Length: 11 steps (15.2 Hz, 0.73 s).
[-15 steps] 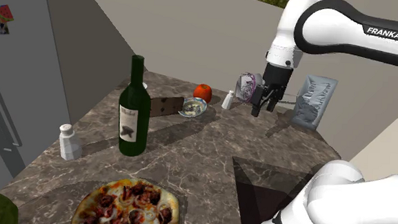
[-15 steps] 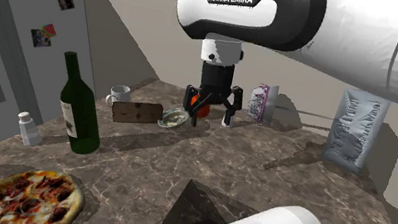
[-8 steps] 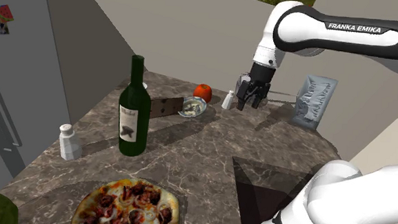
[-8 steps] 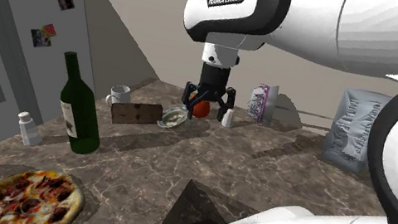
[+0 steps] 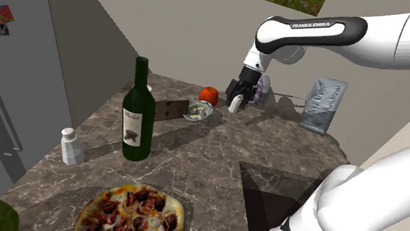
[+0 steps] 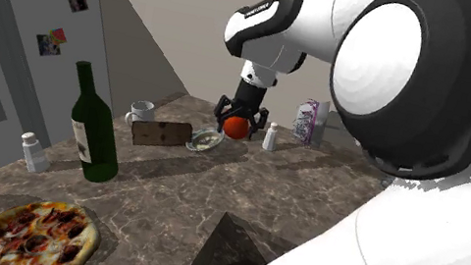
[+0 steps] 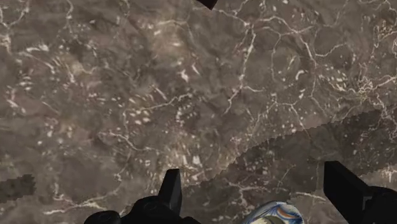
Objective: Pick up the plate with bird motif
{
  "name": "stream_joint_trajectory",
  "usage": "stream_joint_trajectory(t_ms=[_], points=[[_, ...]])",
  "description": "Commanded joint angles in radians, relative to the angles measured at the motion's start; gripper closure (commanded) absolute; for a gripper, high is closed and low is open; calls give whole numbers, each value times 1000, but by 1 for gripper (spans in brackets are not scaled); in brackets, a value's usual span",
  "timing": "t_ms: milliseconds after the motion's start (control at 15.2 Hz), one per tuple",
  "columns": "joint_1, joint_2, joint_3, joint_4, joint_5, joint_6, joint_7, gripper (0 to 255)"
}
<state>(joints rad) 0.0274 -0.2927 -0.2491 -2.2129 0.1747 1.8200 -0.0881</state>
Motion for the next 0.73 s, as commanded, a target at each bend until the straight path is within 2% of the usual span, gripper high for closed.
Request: stream_joint_trajectory(t_ms=[0,330,660], points=[[5,84,-27,60,55,18,-39,0],[-1,291,-74,211,214,38,-143,0],[-41,505,-86,398,384,9,-230,0]])
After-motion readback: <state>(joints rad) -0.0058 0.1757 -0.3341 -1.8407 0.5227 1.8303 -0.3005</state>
